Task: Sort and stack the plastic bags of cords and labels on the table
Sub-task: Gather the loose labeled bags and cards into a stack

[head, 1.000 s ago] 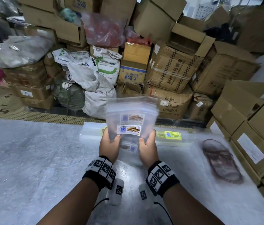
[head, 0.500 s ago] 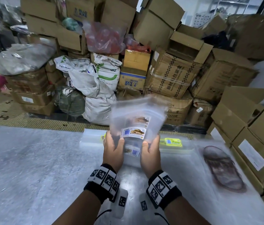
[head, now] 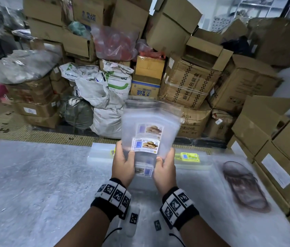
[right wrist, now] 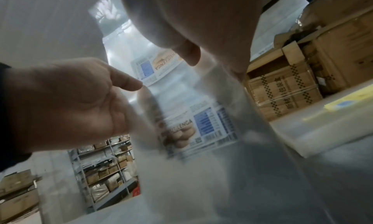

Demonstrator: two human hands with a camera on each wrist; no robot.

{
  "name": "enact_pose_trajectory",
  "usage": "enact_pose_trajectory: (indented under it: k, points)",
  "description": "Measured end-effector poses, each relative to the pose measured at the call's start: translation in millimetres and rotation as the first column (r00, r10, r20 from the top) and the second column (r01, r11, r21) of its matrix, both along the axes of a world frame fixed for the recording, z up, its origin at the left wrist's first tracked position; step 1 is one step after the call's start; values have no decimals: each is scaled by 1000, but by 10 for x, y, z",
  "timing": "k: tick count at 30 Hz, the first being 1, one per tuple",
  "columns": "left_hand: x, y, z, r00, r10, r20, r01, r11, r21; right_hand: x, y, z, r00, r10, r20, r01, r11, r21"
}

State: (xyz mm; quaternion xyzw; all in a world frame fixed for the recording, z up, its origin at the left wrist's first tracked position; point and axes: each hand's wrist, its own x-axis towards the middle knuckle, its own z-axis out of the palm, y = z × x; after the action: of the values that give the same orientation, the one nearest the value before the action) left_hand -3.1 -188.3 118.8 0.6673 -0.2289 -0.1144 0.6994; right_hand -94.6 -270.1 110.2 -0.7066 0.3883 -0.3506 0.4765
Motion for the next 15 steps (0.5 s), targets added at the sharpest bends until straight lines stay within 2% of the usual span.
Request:
enact_pose_trajectory:
  k: [2, 5, 8, 12, 15]
  points:
    - [-3, 4, -18, 1000, -12, 10, 12, 1000, -15, 2, 3, -10, 1000, -2, 17, 2, 1000, 5]
    - [-12, 7, -192, 992, -68, -108, 69, 998, 12, 14, 27, -99, 1000, 27, -7, -26, 998, 63]
    - [34, 11, -347, 981, -47, -191, 64, 994, 84, 12, 42, -183, 997, 52, -60, -46, 994, 101]
    - [52, -26, -239, 994, -2, -109, 16, 991, 129, -7, 4, -140, 992, 52, -116, -43, 996, 80]
    - [10, -52, -102, 997, -38, -62, 43, 996, 82, 1, -22, -99, 993, 10, -118, -9, 1000, 11]
